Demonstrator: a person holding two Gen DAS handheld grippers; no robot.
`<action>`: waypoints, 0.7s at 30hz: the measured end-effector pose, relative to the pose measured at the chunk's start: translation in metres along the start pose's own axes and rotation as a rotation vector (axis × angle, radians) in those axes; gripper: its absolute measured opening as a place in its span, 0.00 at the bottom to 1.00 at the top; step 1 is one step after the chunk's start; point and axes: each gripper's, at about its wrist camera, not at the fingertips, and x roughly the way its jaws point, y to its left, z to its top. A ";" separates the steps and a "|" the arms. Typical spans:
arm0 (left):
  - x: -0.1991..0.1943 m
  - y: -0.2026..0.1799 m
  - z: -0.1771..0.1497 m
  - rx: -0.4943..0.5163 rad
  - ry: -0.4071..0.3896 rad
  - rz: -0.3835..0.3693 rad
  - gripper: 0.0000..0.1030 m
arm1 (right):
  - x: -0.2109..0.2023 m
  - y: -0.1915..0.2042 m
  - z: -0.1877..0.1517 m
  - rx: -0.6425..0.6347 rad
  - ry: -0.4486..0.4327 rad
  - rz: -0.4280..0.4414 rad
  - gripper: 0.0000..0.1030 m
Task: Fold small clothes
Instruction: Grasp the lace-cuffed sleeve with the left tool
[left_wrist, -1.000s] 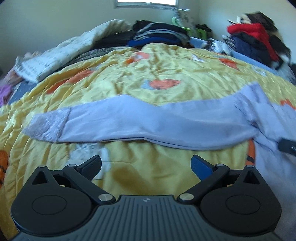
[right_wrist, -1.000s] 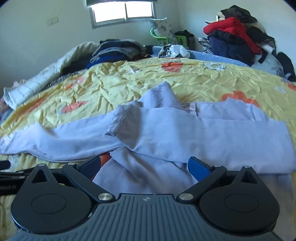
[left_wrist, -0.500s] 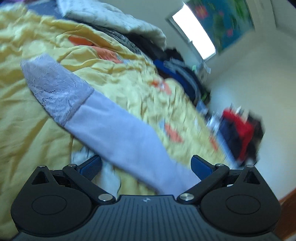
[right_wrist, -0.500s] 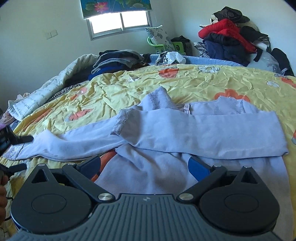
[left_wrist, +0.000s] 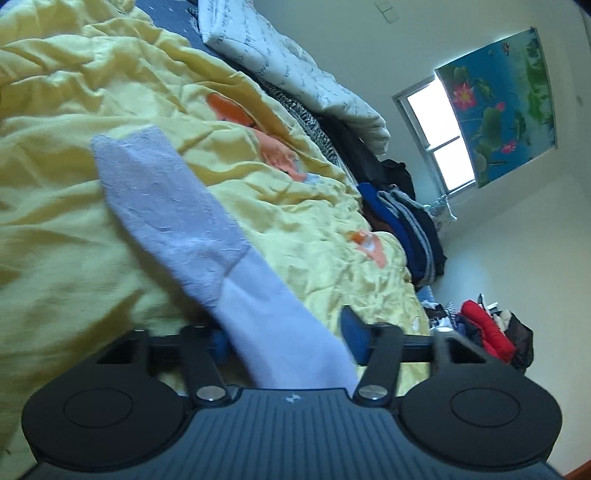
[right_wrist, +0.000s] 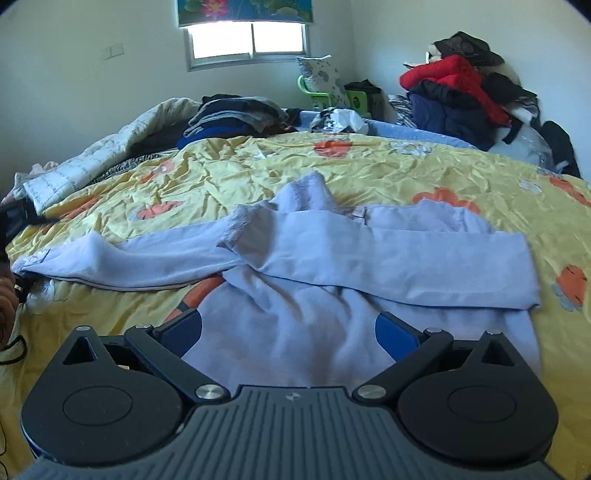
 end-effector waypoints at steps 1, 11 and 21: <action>0.002 0.002 0.000 0.001 0.003 0.012 0.29 | -0.001 -0.004 0.000 0.011 0.001 0.001 0.99; 0.000 -0.019 -0.013 0.253 -0.057 0.131 0.05 | -0.007 -0.030 -0.013 0.073 0.004 -0.048 0.99; -0.024 -0.073 -0.016 0.513 -0.292 0.174 0.05 | -0.014 -0.067 -0.026 0.106 -0.005 -0.151 0.99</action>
